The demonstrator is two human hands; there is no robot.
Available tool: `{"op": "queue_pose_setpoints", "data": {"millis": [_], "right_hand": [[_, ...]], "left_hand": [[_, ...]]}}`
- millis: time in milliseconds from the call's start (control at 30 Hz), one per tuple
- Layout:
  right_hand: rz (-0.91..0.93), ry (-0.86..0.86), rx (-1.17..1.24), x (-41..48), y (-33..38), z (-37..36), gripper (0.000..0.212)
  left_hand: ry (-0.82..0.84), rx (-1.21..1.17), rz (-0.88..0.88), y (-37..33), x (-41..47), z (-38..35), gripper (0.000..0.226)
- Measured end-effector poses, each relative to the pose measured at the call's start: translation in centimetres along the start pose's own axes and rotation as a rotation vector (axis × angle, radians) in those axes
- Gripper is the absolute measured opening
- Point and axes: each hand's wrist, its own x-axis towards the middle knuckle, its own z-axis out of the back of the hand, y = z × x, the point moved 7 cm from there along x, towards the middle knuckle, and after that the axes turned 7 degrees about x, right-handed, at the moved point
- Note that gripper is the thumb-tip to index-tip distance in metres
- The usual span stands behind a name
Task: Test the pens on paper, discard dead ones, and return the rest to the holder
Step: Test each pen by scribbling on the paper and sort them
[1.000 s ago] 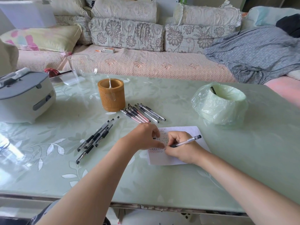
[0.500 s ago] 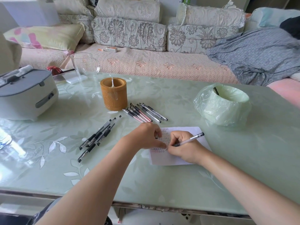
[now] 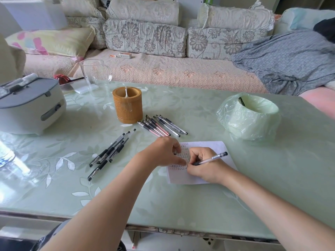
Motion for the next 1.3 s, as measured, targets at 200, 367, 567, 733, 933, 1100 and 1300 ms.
{"op": "queue_pose_setpoints", "data": {"millis": [200, 367, 567, 733, 933, 1100, 1300], "right_hand": [[0.008, -0.010, 0.029, 0.1, -0.1, 0.1, 0.032], [-0.006, 0.028, 0.041, -0.1, 0.0, -0.1, 0.032], [-0.014, 0.024, 0.049, 0.0, -0.1, -0.2, 0.034], [0.003, 0.027, 0.011, 0.0, 0.2, -0.2, 0.031], [-0.059, -0.064, 0.204, 0.2, 0.0, 0.9, 0.026], [-0.091, -0.112, 0.308, 0.2, 0.0, 1.2, 0.018], [-0.120, -0.139, 0.382, 0.0, 0.2, 1.6, 0.025]], "left_hand": [[0.000, -0.008, -0.003, 0.0, -0.1, 0.0, 0.043], [0.001, -0.022, -0.008, 0.0, -0.1, 0.0, 0.042], [0.002, -0.013, -0.008, -0.1, -0.2, 0.1, 0.043], [0.003, -0.007, 0.003, -0.2, -0.3, 0.2, 0.044], [0.030, 0.032, -0.004, -0.4, -0.5, 0.4, 0.040], [0.031, 0.101, -0.021, -0.1, -1.0, 1.4, 0.031], [0.045, 0.218, 0.031, 1.6, -1.9, 2.2, 0.018]]}}
